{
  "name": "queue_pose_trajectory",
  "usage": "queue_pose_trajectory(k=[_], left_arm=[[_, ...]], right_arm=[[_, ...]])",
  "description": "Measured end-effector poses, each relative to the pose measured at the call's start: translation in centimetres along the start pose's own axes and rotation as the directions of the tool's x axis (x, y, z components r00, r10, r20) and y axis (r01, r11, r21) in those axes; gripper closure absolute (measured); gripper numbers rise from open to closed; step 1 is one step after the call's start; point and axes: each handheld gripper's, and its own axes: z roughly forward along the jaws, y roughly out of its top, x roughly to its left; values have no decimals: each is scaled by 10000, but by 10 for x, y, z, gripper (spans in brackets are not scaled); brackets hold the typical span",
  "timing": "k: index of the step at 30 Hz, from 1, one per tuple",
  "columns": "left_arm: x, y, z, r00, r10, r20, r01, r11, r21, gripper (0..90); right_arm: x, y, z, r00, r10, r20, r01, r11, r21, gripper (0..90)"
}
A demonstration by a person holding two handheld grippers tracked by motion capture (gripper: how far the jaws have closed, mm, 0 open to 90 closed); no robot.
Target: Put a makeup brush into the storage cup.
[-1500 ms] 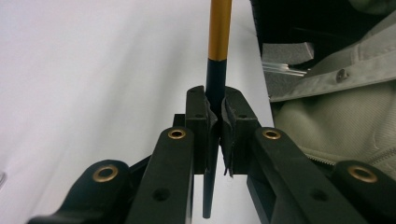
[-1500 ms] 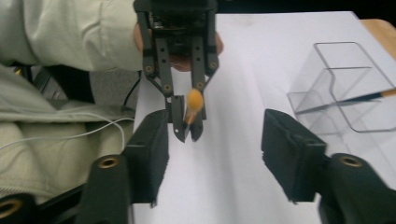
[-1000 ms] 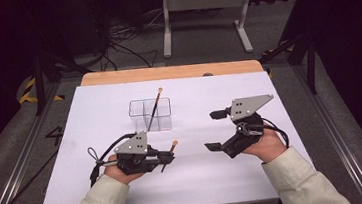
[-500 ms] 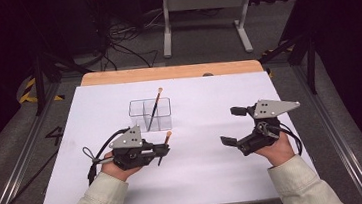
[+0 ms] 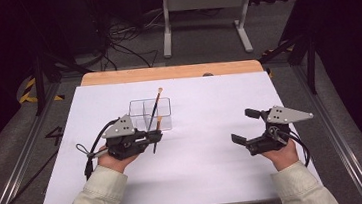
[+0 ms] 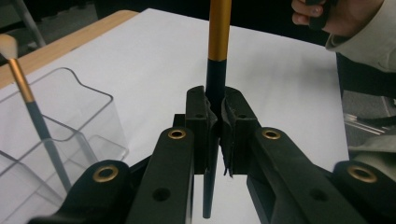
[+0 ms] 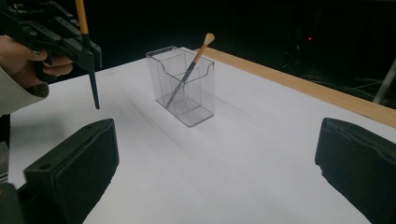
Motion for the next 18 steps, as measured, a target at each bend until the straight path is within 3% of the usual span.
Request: queue_pose_trajectory(k=[6,12,18], left_arm=[[7,6,-4,9995,14,-303,-22,9996,-278,827],[12,11,-6,9984,-69,-553,47,9992,-401,827],[24,13,-10,9958,-395,-822,327,9961,-822,827]], right_arm=[[-8,-13,-6,9981,180,588,-173,9998,-121,2],[-10,-21,-8,9963,201,838,-187,9997,-172,3],[-12,-29,-8,9938,265,1083,-240,9994,-243,3]])
